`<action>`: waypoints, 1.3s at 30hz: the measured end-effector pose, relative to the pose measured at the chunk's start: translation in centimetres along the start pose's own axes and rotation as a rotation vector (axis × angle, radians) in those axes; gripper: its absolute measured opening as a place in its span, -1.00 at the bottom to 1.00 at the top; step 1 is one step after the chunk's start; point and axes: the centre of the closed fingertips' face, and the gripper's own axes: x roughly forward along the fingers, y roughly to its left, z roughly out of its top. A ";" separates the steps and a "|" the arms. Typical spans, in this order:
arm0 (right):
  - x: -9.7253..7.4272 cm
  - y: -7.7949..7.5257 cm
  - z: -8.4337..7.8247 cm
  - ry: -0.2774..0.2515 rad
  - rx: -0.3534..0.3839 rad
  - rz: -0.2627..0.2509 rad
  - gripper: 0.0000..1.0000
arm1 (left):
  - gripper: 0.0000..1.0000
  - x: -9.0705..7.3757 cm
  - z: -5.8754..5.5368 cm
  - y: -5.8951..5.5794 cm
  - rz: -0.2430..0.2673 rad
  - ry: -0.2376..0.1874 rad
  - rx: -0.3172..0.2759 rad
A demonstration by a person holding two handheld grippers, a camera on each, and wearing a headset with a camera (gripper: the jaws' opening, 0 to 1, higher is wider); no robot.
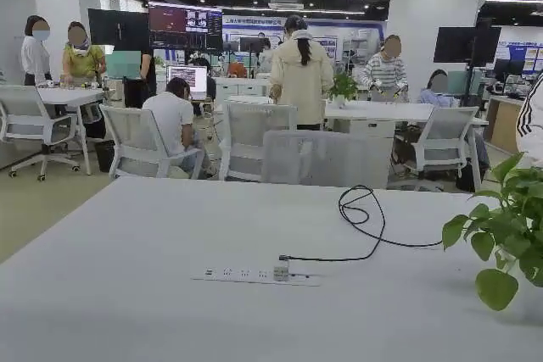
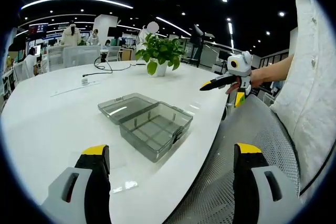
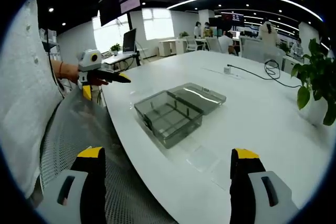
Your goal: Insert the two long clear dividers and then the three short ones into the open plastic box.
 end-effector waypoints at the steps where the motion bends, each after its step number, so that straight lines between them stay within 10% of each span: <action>1: 0.0 0.0 0.0 0.000 0.000 0.000 0.99 | 1.00 0.0 0.0 0.0 -0.001 0.000 -0.001; 39: 0.3 0.2 -0.4 0.005 0.012 0.002 0.99 | 1.00 0.5 -0.7 -0.4 -0.037 0.040 0.009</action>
